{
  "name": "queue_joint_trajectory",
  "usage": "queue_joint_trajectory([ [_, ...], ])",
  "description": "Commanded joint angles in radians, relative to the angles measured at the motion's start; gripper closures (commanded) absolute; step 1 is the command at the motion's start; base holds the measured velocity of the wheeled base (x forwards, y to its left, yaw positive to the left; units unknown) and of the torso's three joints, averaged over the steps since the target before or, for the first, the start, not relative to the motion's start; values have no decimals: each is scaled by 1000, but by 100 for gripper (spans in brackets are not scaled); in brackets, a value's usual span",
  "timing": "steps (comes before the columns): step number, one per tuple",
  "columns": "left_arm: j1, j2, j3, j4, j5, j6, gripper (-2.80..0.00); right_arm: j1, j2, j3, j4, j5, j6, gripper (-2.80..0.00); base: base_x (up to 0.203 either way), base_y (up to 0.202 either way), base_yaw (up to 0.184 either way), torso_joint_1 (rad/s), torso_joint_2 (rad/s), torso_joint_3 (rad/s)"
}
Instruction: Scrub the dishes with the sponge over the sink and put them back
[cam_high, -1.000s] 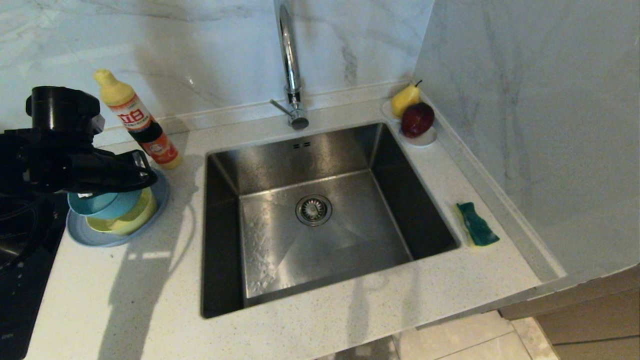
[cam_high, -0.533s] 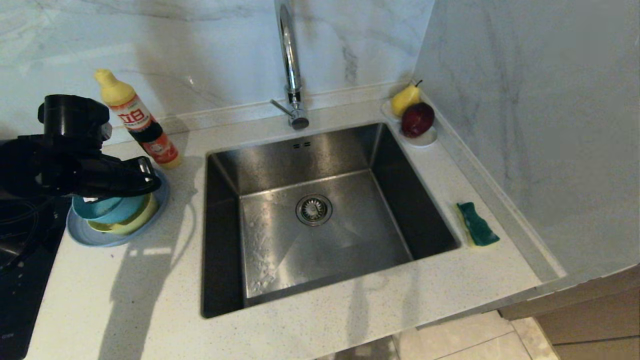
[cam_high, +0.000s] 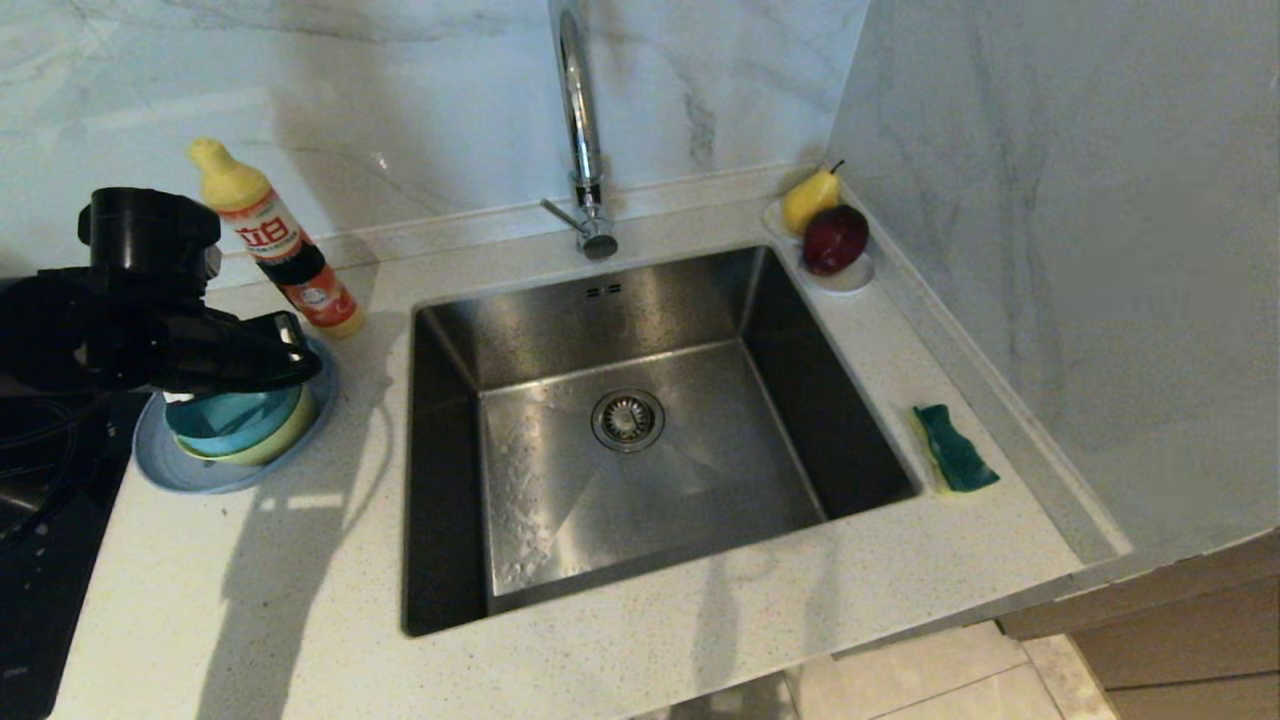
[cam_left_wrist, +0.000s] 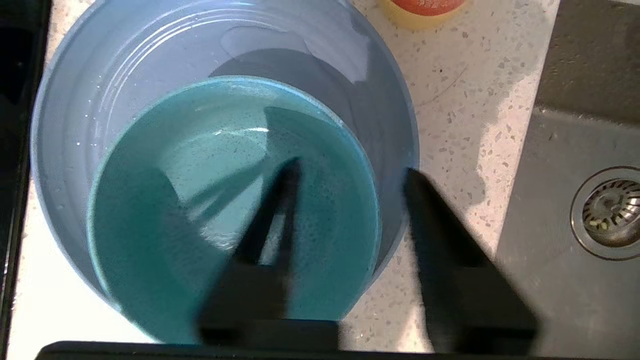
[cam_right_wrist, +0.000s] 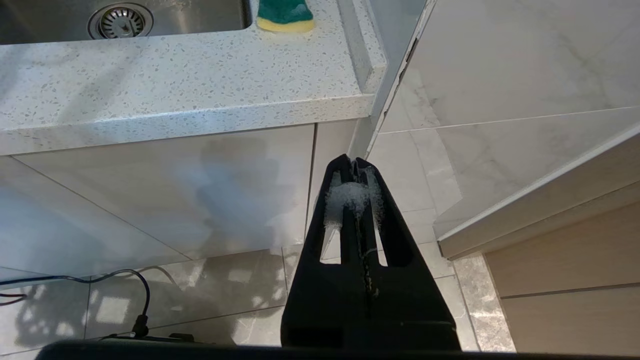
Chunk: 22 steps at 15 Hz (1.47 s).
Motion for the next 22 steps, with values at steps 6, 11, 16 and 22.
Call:
queue_joint_trajectory([
  [6,0,-75,-98,62,-2,-14,-280,0,-2,-1,-1,0,0,0,0,0,0,0,0,0],
  [11,0,-250,-134,150,-152,-6,0,0,-2,-1,-1,0,-1,0,0,0,0,0,0,0],
  [16,-27,-437,-77,145,-222,16,0,0,0,-1,-1,0,1,0,0,0,0,0,0,0],
  [22,-30,-808,195,141,-384,58,0,0,-2,-1,-1,0,-1,0,0,0,0,0,0,0],
])
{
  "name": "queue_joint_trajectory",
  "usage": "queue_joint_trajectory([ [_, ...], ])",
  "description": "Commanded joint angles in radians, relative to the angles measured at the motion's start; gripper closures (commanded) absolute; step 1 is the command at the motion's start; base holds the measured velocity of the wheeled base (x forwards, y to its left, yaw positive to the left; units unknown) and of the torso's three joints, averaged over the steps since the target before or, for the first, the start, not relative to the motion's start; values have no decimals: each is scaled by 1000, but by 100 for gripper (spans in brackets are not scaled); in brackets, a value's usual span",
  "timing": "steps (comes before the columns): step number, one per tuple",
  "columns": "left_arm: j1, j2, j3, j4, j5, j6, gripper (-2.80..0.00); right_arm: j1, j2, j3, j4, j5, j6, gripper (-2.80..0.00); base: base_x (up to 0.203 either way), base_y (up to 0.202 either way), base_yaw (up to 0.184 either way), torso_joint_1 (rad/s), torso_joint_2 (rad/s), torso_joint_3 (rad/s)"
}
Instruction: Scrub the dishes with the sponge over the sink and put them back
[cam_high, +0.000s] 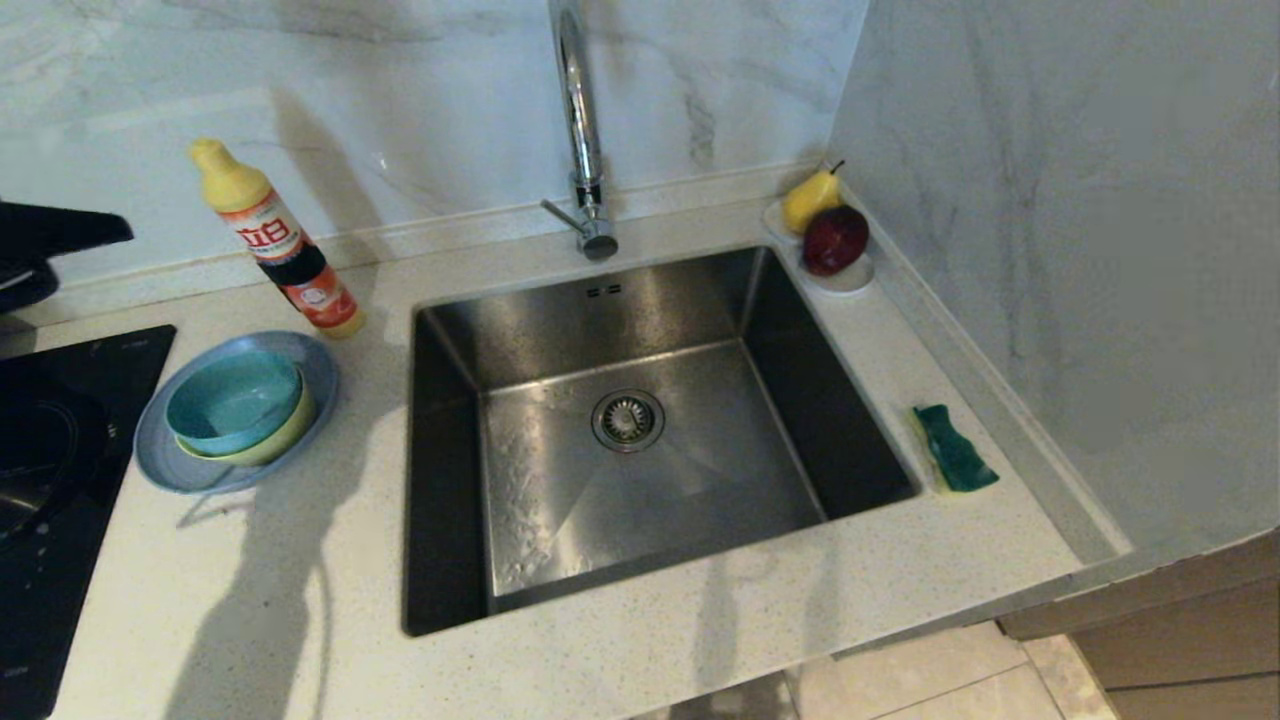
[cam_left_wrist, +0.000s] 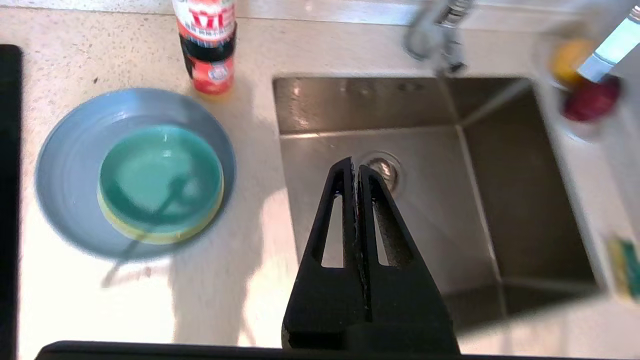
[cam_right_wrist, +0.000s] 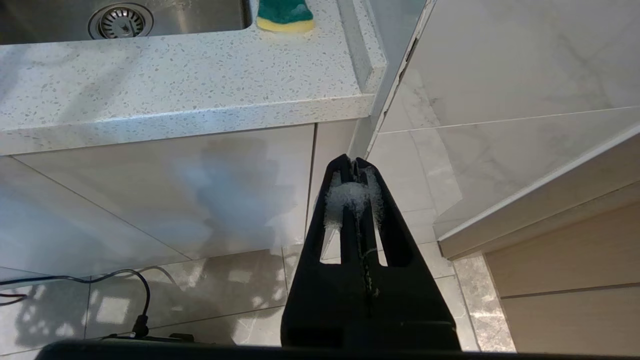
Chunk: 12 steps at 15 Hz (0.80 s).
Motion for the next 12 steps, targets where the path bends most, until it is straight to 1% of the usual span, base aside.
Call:
queue_joint_trajectory([
  [1,0,-229,132,0,-12,14,0,0,-2,-1,0,0,-1,0,0,0,0,0,0,0],
  [5,0,-537,337,2,-13,76,0,0,-1,-1,0,0,-1,0,0,0,0,0,0,0],
  [8,1,-774,526,9,-14,125,0,0,0,-1,0,0,-1,0,0,0,0,0,0,0],
  [9,1,-833,606,7,-14,144,0,0,-2,-1,0,0,-1,0,0,0,0,0,0,0],
  [11,2,-863,728,-5,-4,174,0,0,0,-1,0,0,0,0,0,0,0,0,0,0],
  [12,1,-866,765,-16,1,185,0,0,-2,1,0,0,-1,0,0,0,0,0,0,0],
])
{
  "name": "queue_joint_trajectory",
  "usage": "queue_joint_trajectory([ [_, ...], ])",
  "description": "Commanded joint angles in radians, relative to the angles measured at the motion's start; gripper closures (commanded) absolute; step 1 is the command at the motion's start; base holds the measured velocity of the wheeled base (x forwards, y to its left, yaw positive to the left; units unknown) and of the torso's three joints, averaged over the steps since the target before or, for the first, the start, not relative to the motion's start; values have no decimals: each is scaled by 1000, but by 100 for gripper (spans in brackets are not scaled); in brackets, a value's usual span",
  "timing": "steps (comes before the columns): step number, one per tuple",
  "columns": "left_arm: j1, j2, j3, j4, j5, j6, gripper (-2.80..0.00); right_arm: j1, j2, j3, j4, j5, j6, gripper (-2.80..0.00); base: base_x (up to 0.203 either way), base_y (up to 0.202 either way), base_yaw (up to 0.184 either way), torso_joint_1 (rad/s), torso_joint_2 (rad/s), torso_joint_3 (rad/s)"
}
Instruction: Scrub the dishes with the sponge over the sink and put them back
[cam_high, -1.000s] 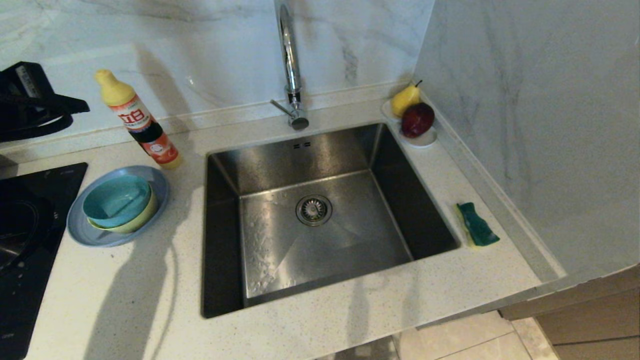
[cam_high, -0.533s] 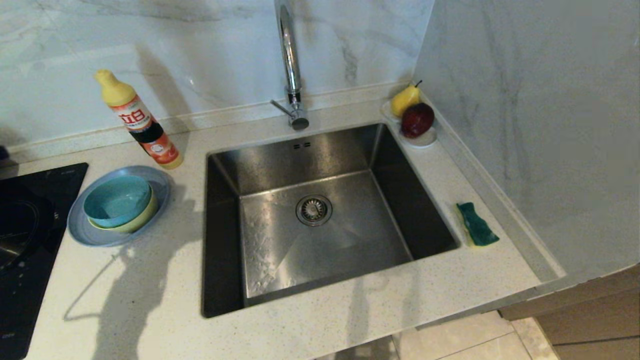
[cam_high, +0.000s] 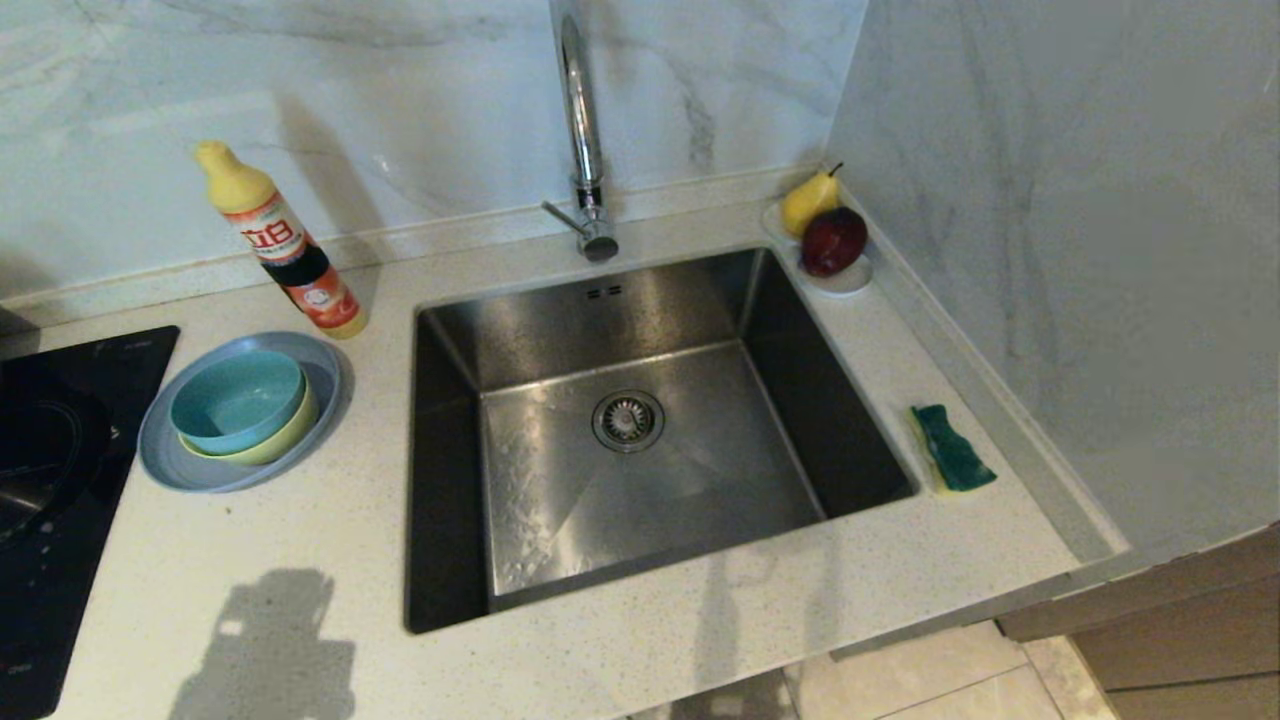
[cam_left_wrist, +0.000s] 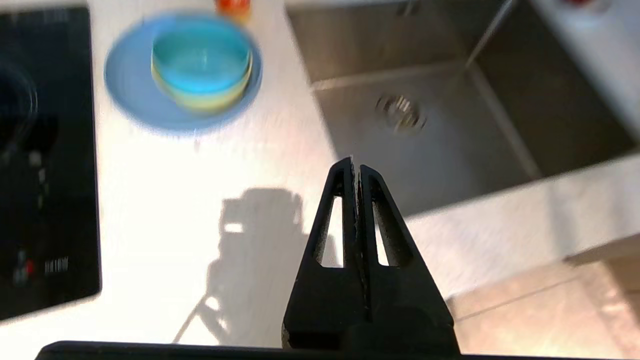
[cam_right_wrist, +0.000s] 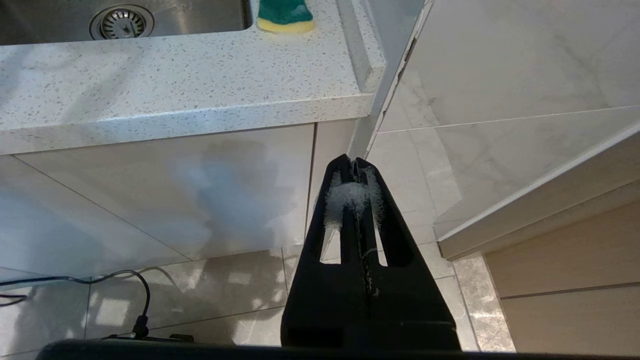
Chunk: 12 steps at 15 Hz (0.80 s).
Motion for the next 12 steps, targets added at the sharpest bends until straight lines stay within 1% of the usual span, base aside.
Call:
queue_joint_trajectory([
  [1,-3,-61,89,-27,1,34,0,0,-2,0,0,0,-1,0,0,0,0,0,0,0],
  [2,-3,-63,109,-32,-1,76,0,0,0,0,0,0,1,0,0,0,0,0,0,0],
  [3,-4,-64,153,-43,0,127,0,0,-2,0,0,0,-1,0,0,0,0,0,0,0],
  [4,-4,-66,208,-75,2,155,0,0,-1,0,0,0,-1,0,0,0,0,0,0,0],
  [6,-4,-67,337,-209,14,178,0,0,-2,0,0,0,-1,0,0,0,0,0,0,0],
  [7,-4,-67,400,-285,29,189,0,0,0,1,0,0,0,0,0,0,0,0,0,0],
  [8,-4,-66,459,-347,60,199,0,0,-2,0,0,0,-1,0,0,0,0,0,0,0],
  [10,-4,-66,546,-398,106,202,0,0,0,0,0,0,-1,0,0,0,0,0,0,0],
  [12,-4,-66,550,-393,105,195,0,0,-2,1,0,0,-1,0,0,0,0,0,0,0],
])
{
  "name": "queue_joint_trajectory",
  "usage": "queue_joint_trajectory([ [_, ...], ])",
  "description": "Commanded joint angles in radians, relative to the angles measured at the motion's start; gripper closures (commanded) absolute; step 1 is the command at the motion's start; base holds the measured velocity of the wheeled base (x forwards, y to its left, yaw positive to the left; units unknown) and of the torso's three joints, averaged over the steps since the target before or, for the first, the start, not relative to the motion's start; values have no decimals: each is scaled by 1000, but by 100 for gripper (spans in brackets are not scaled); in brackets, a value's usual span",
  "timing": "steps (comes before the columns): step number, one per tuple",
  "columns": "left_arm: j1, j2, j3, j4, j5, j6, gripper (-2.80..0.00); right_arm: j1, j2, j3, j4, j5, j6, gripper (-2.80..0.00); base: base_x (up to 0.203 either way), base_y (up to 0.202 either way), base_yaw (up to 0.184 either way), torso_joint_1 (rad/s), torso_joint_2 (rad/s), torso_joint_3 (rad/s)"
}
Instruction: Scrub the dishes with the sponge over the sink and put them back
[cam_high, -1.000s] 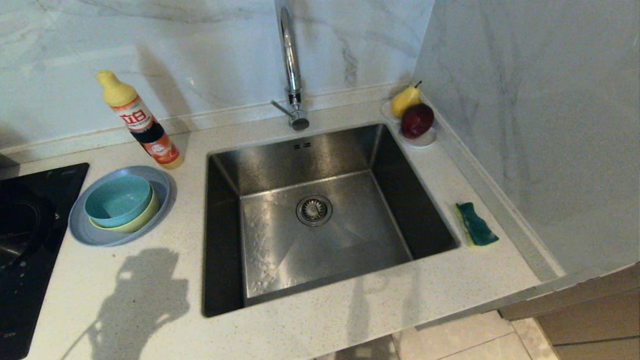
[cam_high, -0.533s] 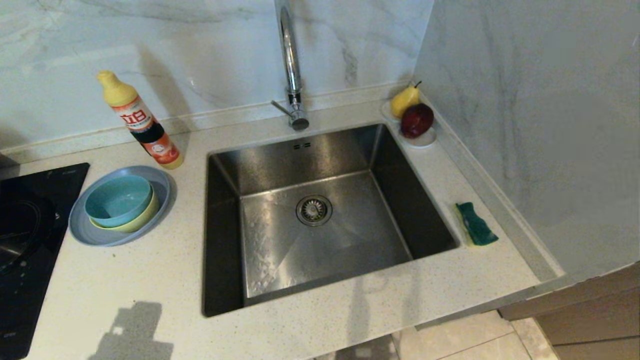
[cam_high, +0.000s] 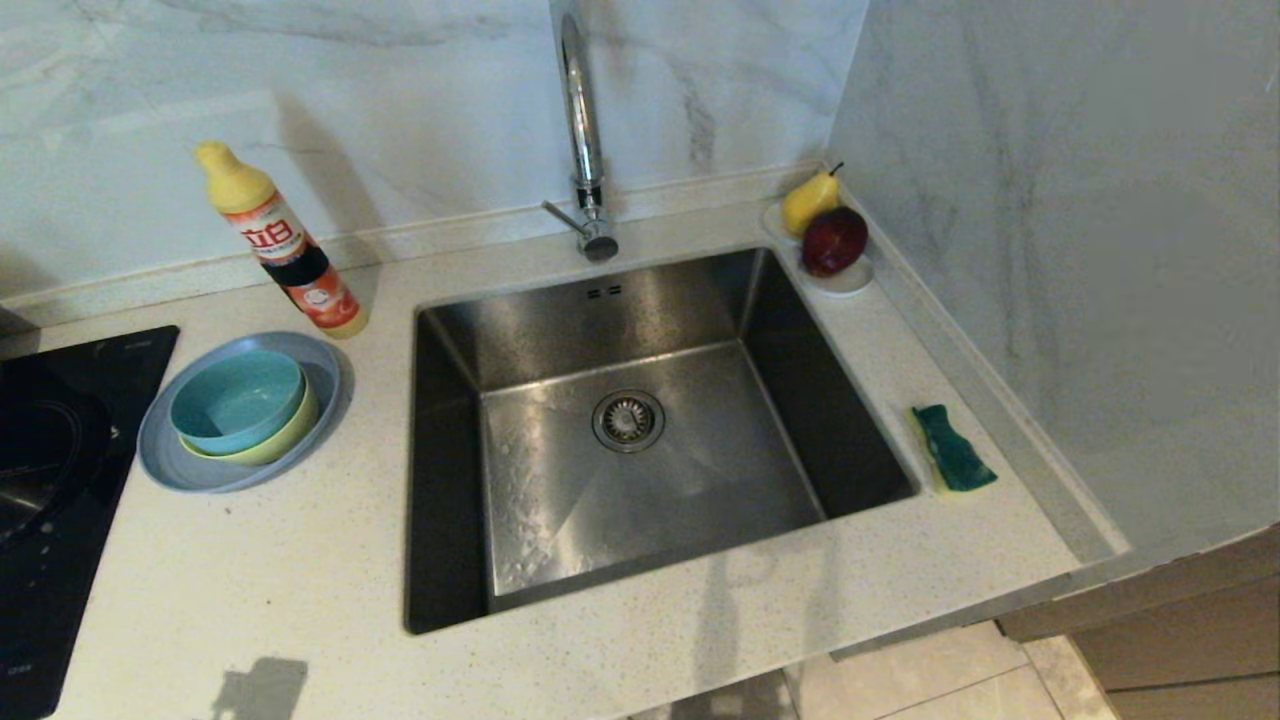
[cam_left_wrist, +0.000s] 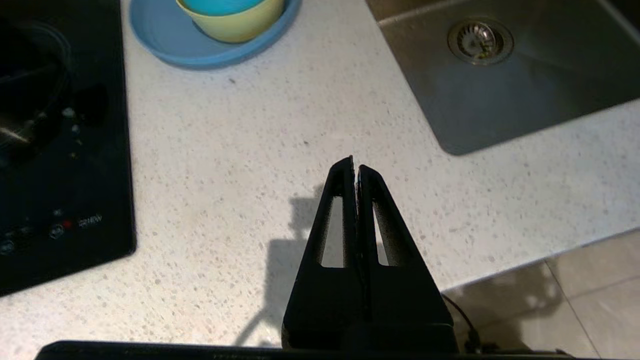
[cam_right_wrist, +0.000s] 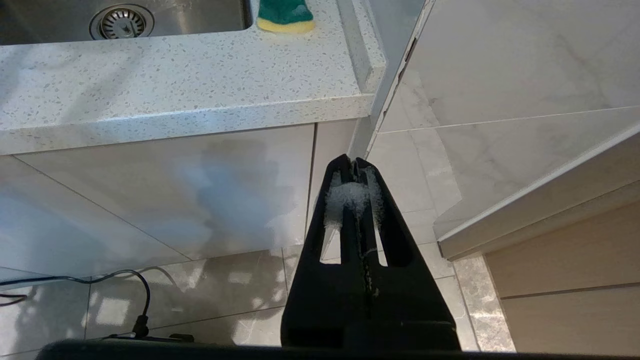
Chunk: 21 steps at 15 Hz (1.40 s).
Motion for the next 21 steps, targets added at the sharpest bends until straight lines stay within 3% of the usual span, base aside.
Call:
queue_joint_trajectory([
  [1,1,7,50,-1,4,2,0,0,-2,-1,0,0,0,0,0,0,0,0,0,0],
  [3,-6,-4,50,4,11,-5,0,0,-2,-1,0,0,-1,0,0,0,0,0,0,0],
  [8,-70,-271,46,140,56,-49,0,0,-2,1,0,0,-1,0,0,0,0,0,0,0],
  [12,-75,-269,50,129,69,-117,0,0,-1,1,0,0,1,0,0,0,0,0,0,0],
  [21,-75,-269,50,129,69,-117,0,0,-2,1,4,0,-16,0,0,0,0,0,0,0],
])
